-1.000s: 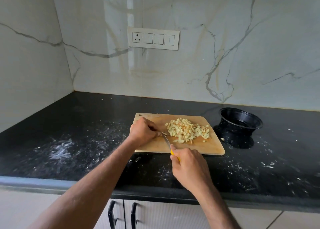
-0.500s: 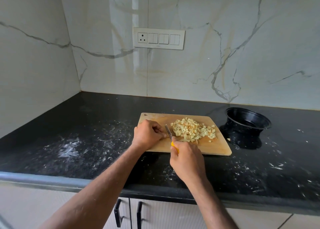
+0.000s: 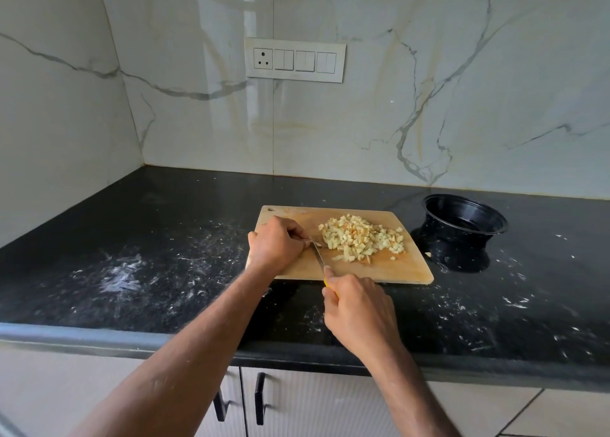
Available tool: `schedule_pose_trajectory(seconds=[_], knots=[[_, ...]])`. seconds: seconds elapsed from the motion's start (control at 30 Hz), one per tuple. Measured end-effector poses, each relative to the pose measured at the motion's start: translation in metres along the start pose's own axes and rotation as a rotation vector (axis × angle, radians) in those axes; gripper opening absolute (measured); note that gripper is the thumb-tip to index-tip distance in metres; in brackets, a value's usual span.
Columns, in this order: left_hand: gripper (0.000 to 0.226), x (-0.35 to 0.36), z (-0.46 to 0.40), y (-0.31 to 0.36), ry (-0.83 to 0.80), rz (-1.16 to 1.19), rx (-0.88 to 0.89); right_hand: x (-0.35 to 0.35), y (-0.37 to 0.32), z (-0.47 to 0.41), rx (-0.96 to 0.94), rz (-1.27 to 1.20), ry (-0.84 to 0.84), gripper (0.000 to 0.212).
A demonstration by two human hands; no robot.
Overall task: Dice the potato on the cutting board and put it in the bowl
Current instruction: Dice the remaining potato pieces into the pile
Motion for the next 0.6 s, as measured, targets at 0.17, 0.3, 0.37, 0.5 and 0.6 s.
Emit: schedule_pose_trajectory(seconds=[0.17, 0.3, 0.37, 0.5, 0.6], knots=[[0.018, -0.011, 0.013, 0.005, 0.069, 0.197, 0.105, -0.012, 0.015, 0.000, -0.011, -0.118, 0.089, 0.033], [0.029, -0.013, 0.041, 0.018, 0.013, 0.568, 0.031, -0.007, 0.005, -0.009, 0.034, -0.406, 0.208, 0.035], [0.027, -0.010, 0.051, 0.028, -0.162, 0.695, -0.041, -0.003, 0.003, -0.015, 0.059, -0.543, 0.240, 0.037], [0.033, -0.009, 0.044, 0.041, -0.315, 0.922, -0.189, 0.003, 0.004, -0.014, 0.026, -0.607, 0.253, 0.035], [0.023, -0.006, 0.036, 0.043, -0.372, 0.994, -0.324, 0.001, 0.010, -0.007, -0.007, -0.636, 0.263, 0.032]])
Point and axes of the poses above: each hand's wrist, its own z-axis away from the middle knuckle, its own x-axis out of the palm, y = z × x, the point moved 2 cm from there along -z, towards the middle knuckle
